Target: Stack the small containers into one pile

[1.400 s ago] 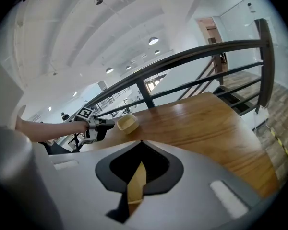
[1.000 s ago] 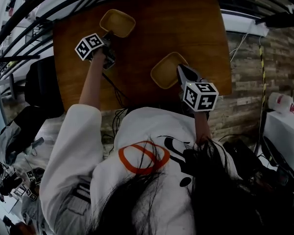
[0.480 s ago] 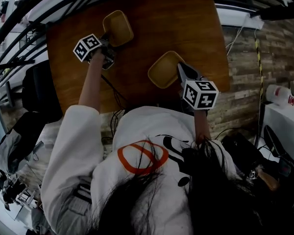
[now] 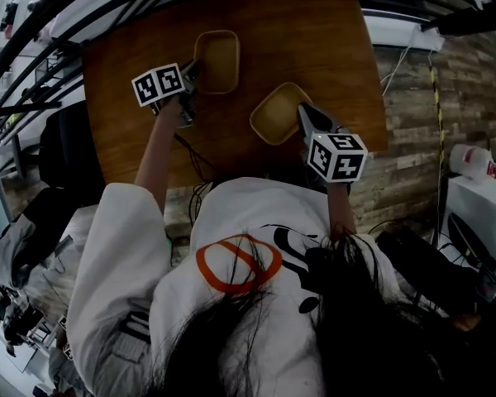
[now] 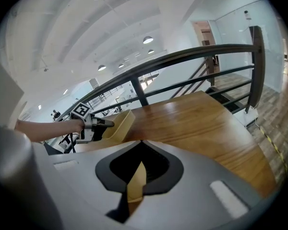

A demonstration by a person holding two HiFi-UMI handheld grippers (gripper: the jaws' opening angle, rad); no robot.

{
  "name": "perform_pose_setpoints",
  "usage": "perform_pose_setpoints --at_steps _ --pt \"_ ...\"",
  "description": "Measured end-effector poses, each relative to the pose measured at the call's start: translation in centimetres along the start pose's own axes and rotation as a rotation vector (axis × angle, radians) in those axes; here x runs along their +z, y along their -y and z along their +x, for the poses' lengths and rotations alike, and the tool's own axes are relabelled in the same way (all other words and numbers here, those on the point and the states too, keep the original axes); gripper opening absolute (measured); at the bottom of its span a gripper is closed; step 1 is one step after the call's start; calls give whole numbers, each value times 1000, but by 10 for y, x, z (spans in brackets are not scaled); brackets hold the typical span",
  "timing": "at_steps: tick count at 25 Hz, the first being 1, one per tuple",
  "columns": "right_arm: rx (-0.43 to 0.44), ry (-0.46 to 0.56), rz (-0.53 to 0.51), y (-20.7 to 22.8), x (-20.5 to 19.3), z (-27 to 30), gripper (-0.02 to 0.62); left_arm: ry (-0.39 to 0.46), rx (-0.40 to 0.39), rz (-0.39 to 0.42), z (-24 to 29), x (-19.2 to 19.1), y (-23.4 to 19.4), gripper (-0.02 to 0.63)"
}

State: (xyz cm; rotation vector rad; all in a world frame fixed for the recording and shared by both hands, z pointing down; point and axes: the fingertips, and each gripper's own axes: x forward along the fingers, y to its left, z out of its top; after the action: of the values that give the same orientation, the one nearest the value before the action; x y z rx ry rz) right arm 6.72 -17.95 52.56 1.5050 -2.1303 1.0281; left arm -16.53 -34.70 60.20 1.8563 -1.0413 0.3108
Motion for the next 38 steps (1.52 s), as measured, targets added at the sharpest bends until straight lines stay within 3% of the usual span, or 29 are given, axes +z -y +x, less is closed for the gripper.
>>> perform_pose_setpoints --at_steps 10,19,23,34,36,38 --pt "-30 47 30 7 -5 -21 21 -137 -147 220 -2 -52 101 18" --pt "-68 89 78 27 -13 -47 21 -266 -195 424 8 -108 164 18" --pt "-79 97 93 33 -19 -54 21 -302 -180 513 14 -123 175 18" --pt "-98 110 123 45 -27 -64 21 -354 -146 614 27 -140 171 29" --pt "-98 110 125 48 -27 -64 21 -364 -156 649 29 -143 175 47" --pt "-97 110 126 50 -26 -64 21 -383 -166 676 31 -148 179 113"
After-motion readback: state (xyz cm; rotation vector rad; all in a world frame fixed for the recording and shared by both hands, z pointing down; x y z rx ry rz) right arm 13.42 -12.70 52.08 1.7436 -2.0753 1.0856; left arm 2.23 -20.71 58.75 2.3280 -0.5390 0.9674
